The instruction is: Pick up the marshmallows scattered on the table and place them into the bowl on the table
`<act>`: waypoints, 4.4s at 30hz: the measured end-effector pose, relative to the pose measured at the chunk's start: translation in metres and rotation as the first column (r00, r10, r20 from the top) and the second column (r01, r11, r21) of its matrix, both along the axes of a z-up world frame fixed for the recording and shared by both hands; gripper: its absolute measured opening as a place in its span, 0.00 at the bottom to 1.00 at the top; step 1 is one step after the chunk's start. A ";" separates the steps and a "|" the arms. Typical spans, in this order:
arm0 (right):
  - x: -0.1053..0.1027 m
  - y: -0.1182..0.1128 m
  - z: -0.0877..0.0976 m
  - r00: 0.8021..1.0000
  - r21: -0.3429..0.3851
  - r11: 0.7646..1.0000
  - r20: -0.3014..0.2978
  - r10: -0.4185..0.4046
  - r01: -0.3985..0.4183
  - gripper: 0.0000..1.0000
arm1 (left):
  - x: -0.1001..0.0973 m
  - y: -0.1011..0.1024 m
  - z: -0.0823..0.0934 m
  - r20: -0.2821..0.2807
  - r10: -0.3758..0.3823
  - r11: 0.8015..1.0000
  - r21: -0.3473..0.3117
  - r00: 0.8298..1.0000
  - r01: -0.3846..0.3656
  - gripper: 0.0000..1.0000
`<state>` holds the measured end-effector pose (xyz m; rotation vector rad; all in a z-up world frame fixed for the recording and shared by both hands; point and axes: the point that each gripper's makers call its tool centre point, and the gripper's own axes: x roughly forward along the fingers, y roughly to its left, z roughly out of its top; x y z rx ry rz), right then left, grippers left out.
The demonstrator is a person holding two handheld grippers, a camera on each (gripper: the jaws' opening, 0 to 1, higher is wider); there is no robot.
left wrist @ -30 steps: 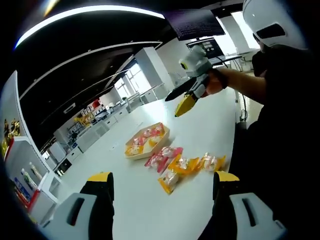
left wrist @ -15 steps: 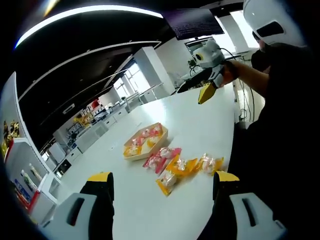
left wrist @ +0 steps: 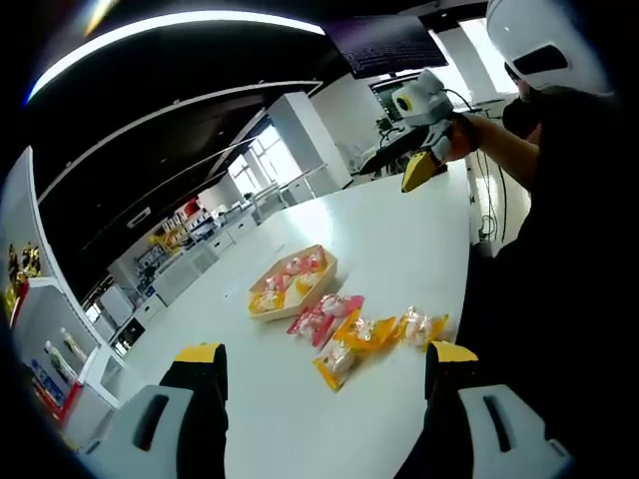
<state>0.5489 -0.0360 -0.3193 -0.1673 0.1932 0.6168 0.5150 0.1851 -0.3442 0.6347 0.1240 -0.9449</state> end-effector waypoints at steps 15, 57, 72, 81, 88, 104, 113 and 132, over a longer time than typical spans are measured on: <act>-0.002 0.007 -0.002 1.000 -0.030 0.999 -0.007 0.017 -0.018 0.92 | 0.000 0.002 -0.001 -0.001 -0.001 1.000 -0.006 1.000 0.001 0.80; -0.006 0.024 -0.014 0.997 -0.087 0.993 -0.027 0.071 -0.073 0.88 | 0.011 0.003 -0.008 -0.016 0.016 1.000 -0.015 1.000 -0.016 0.80; -0.002 0.024 -0.025 0.998 -0.088 0.995 -0.052 0.046 -0.051 0.86 | 0.009 0.003 -0.001 0.002 0.016 1.000 -0.025 1.000 -0.016 0.80; 0.008 0.024 -0.026 0.999 -0.082 0.997 -0.054 0.005 -0.009 0.82 | 0.014 0.005 -0.006 -0.007 0.034 0.999 -0.024 0.999 -0.034 0.79; 0.019 0.045 -0.027 0.999 -0.110 0.994 -0.031 0.020 -0.024 0.79 | 0.008 0.000 -0.001 0.003 0.014 1.000 -0.026 1.000 -0.014 0.79; 0.055 0.084 -0.064 0.991 -0.079 0.994 -0.115 0.061 -0.070 0.72 | 0.011 0.002 0.000 0.003 0.024 1.000 -0.020 1.000 -0.024 0.79; 0.077 0.092 -0.093 0.983 -0.052 0.997 -0.179 0.040 -0.050 0.62 | 0.007 0.004 0.009 0.022 0.016 0.999 -0.028 1.000 -0.015 0.79; 0.096 0.112 -0.133 0.972 -0.082 0.996 -0.234 0.012 -0.033 0.29 | 0.009 0.009 0.002 0.012 0.025 0.999 -0.033 1.000 -0.025 0.79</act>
